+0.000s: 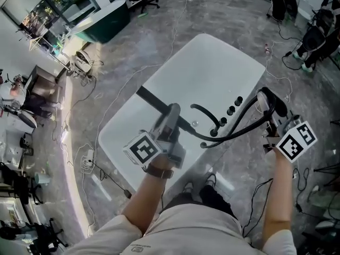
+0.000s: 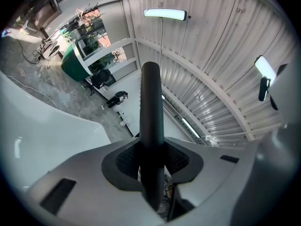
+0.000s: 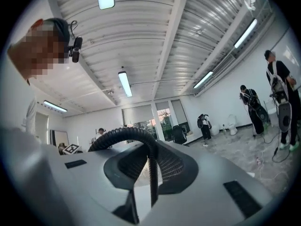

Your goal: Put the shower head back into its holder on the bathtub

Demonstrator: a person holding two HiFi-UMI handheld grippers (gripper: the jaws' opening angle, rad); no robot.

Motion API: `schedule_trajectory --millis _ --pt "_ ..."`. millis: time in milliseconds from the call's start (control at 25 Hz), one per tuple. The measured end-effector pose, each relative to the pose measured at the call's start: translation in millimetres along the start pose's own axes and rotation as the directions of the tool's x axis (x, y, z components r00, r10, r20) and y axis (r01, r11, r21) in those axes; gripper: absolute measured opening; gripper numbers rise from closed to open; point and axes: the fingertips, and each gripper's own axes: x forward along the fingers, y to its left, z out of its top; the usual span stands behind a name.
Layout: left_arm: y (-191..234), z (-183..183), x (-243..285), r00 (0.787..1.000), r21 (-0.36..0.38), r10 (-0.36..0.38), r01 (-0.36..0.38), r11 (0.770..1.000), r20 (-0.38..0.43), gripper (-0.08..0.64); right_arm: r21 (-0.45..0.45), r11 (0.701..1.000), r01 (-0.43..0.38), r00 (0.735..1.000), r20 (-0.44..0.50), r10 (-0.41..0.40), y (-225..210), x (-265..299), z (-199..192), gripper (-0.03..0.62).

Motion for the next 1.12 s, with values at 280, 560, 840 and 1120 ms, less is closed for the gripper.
schedule_trajectory --millis 280,560,840,1120 --pt "-6.3 -10.7 13.5 1.000 0.022 0.013 -0.013 1.000 0.014 0.115 -0.232 0.972 -0.041 0.999 -0.034 0.034 6.2 8.9 16.8 0.069" --pt "5.8 1.4 -8.6 0.995 0.048 0.085 -0.088 0.995 0.050 0.115 -0.213 0.964 -0.158 0.985 -0.104 0.139 40.1 26.1 -9.7 0.069" --pt "23.1 2.3 -13.1 0.993 0.040 0.107 -0.109 0.993 0.050 0.115 -0.414 0.902 -0.126 0.976 -0.213 0.039 40.2 32.0 -25.2 0.069" --pt "25.5 -5.9 -22.6 0.998 0.033 0.065 -0.066 0.997 0.017 0.115 -0.579 0.809 -0.103 0.977 -0.214 -0.028 67.7 27.3 -34.9 0.069"
